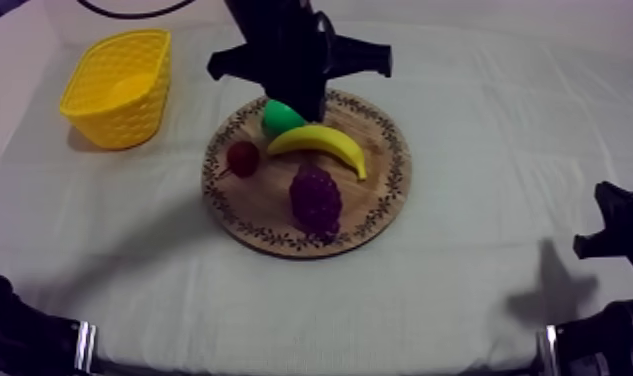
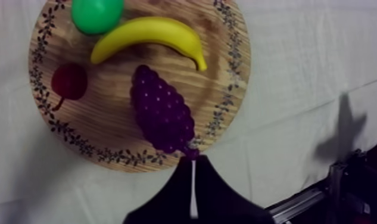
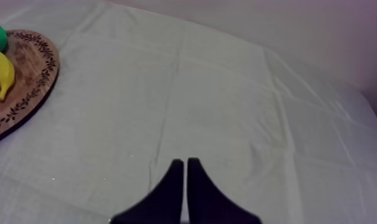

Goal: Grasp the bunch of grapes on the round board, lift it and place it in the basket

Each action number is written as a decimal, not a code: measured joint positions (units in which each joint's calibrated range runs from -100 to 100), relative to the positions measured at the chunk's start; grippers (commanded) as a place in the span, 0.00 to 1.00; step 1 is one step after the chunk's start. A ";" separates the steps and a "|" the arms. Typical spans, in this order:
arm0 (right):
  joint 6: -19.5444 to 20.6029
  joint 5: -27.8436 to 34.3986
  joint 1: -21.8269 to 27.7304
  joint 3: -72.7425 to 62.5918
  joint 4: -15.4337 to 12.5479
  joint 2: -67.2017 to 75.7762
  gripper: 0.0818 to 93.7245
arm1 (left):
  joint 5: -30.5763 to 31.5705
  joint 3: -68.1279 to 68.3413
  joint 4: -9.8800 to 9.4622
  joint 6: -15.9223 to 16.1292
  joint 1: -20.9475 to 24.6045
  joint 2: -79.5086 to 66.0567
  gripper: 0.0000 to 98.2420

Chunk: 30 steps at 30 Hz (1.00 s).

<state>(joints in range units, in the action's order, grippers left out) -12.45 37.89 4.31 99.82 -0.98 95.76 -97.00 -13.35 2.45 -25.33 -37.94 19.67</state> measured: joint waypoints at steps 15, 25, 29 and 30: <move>0.03 0.00 0.00 0.00 0.00 0.00 0.00 | 1.85 1.39 0.22 -0.08 0.16 0.49 0.66; 0.03 0.00 0.00 0.00 0.00 0.00 0.00 | 3.71 4.54 0.60 -0.19 0.16 0.58 0.89; 0.03 0.00 0.00 0.00 0.00 0.00 0.00 | 4.11 5.74 0.86 -0.49 0.16 1.29 0.87; 0.03 0.00 0.00 0.00 0.00 0.00 0.00 | 4.11 6.11 0.92 -0.57 0.16 1.68 0.86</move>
<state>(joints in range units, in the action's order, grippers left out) -12.42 37.89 4.31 99.82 -0.98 95.76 -92.89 -7.24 3.37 -25.90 -37.78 21.34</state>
